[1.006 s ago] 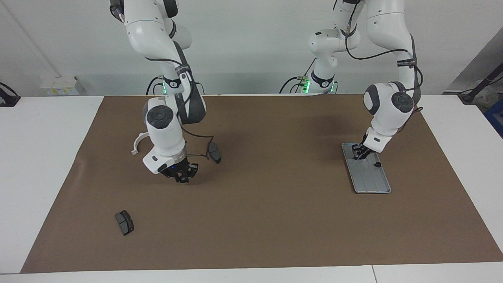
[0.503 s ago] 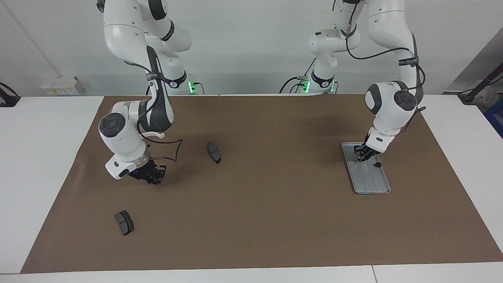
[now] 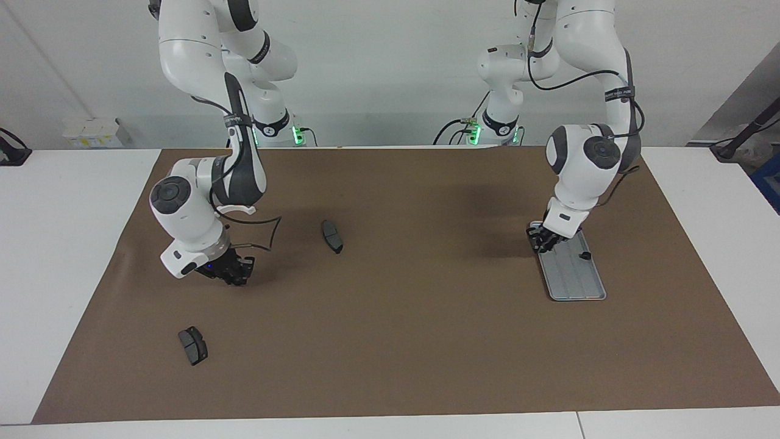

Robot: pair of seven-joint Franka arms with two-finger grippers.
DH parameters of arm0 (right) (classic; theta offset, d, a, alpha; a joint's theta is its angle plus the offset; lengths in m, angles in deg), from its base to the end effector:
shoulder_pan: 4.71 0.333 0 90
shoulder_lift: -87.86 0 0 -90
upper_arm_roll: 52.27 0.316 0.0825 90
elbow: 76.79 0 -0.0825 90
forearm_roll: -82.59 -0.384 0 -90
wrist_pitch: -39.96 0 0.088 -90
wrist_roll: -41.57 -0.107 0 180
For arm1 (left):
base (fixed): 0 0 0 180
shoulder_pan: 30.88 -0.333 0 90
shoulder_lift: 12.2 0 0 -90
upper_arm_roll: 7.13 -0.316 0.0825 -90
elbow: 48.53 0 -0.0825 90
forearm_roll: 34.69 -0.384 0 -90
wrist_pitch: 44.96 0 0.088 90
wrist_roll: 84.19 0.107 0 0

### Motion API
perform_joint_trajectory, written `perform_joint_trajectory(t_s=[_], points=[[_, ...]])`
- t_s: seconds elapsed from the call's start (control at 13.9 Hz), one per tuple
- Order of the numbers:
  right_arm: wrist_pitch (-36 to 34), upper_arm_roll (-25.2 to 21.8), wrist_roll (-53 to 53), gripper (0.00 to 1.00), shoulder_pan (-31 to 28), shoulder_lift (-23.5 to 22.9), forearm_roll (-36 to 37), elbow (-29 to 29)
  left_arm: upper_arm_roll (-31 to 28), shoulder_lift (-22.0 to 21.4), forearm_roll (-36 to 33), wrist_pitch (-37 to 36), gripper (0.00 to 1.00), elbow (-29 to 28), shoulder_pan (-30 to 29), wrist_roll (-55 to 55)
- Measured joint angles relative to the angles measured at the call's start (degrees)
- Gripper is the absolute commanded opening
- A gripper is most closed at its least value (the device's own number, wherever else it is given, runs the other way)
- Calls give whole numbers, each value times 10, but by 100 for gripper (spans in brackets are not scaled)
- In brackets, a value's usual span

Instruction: Place bearing gear from tray to pile

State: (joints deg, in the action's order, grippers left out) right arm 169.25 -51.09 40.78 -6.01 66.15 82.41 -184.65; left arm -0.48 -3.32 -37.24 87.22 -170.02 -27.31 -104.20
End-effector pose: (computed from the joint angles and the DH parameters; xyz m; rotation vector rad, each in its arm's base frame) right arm 0.6296 -0.0020 0.3077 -3.1314 0.0303 0.0076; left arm 0.5589 -0.0989 0.3430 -3.1266 -0.2242 -0.0561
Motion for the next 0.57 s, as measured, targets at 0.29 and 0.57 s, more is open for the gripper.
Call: perform_joint_trajectory(t_s=[0.29,0.57], points=[[2,1,0,100,0,4,-1,2,3,1,9,-1,8,10,79,-116],[2,6,-9,100,8,31,-3,12,4,32,45,0,8,61,161,-204]])
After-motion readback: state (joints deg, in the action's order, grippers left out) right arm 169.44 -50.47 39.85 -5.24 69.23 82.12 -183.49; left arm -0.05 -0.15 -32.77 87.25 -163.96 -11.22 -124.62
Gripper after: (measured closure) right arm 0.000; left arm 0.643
